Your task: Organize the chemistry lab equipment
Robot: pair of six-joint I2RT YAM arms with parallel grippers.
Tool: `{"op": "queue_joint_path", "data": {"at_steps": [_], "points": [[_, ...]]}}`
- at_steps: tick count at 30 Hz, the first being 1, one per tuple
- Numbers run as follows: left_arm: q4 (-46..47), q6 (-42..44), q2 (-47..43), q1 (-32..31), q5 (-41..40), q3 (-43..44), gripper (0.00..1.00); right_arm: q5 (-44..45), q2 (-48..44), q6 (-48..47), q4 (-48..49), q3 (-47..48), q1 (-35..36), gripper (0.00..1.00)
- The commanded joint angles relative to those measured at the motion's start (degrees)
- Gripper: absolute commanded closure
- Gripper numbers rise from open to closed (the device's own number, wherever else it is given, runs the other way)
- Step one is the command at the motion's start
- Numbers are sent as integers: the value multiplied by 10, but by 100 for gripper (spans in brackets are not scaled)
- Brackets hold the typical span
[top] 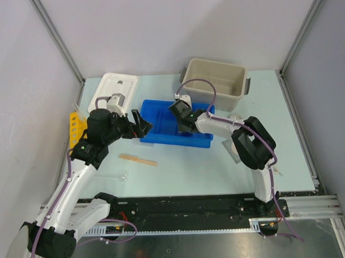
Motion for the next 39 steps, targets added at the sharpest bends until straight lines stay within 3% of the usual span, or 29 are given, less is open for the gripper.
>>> {"op": "queue_joint_path", "data": {"at_steps": [1,19,31,39], "points": [[12,0,-1,-1,7,5,1,0,-17,-8,-20,1,-2,69],[12,0,0,0,5,5,1,-9,-46,-16,-36,13,-9,58],[13,0,4,0,3,4,0,-65,-175,-15,-86,23,-11,58],[12,-1,5,-1,1,3,0,-10,-273,47,-147,-33,-9,58]]}}
